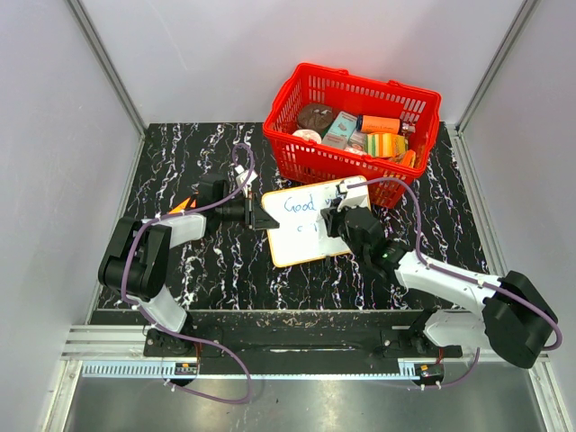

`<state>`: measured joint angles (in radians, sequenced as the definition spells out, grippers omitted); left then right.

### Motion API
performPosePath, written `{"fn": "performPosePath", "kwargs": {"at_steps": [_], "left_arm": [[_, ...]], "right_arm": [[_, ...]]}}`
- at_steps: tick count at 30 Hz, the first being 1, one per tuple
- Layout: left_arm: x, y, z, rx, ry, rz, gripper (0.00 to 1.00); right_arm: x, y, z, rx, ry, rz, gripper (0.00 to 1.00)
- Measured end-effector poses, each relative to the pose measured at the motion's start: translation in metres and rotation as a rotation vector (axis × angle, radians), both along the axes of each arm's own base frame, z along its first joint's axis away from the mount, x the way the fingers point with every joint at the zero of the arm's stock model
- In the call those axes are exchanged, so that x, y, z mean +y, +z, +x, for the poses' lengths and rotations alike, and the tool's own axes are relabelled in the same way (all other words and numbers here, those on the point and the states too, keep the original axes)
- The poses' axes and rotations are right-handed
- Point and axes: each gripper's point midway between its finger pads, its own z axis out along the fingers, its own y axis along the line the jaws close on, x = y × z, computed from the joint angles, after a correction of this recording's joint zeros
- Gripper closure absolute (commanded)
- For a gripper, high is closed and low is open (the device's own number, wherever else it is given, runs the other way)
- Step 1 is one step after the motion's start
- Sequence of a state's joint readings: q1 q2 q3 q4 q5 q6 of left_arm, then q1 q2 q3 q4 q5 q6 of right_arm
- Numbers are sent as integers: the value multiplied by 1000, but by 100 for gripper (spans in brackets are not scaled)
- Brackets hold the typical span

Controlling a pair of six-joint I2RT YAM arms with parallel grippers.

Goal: Write a sentence on the whiteboard
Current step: Write on the whiteboard at the whiteboard stand.

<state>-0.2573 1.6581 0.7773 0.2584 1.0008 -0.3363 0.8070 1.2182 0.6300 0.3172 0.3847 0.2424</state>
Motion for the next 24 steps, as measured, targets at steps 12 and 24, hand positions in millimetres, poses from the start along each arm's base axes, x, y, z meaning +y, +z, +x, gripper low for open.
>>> {"fn": "performPosePath", "kwargs": {"at_steps": [12,24], "left_arm": [[0,0,0,0,0,0,100],[0,0,0,0,0,0,100]], "right_arm": [[1,2,-1,-1,15,7,100],[1,-7,-8,17,41,0,100]]}}
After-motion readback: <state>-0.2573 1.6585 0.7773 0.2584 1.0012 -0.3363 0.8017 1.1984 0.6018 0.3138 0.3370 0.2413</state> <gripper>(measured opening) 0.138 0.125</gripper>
